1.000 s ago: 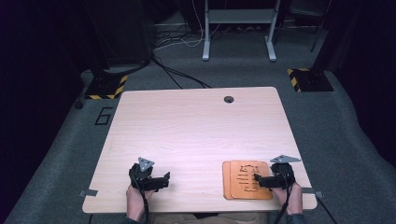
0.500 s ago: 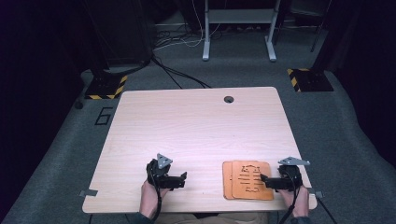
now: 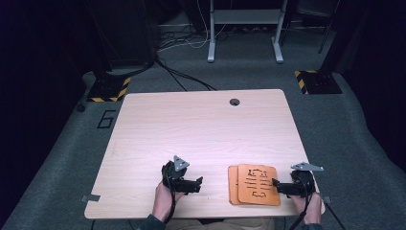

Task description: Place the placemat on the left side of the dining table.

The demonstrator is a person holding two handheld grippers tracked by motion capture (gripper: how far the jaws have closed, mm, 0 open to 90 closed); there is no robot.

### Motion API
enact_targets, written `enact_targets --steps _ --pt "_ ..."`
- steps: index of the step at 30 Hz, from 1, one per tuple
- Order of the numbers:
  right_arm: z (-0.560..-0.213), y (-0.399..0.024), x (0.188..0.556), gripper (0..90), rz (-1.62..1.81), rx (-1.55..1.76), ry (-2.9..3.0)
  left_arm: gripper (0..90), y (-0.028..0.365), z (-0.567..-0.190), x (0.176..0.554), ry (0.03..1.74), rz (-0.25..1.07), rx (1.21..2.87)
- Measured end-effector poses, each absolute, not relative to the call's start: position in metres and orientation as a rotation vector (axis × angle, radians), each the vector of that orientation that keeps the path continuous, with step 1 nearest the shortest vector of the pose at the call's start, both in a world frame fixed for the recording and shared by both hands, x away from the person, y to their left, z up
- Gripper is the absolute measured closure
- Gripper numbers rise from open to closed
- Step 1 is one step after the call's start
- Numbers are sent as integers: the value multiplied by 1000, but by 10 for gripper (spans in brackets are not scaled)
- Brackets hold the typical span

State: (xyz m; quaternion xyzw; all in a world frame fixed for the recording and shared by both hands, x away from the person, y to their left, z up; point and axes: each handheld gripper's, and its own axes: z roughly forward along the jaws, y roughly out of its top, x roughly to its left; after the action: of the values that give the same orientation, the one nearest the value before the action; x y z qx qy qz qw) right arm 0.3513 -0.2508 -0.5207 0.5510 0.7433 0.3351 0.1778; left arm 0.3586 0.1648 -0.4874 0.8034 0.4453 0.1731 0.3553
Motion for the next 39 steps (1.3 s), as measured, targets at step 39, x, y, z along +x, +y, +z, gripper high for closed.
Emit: enact_targets --steps 39 --pt "-526 -255 345 65 955 1543 2041 85 77 -487 381 1057 137 2139"
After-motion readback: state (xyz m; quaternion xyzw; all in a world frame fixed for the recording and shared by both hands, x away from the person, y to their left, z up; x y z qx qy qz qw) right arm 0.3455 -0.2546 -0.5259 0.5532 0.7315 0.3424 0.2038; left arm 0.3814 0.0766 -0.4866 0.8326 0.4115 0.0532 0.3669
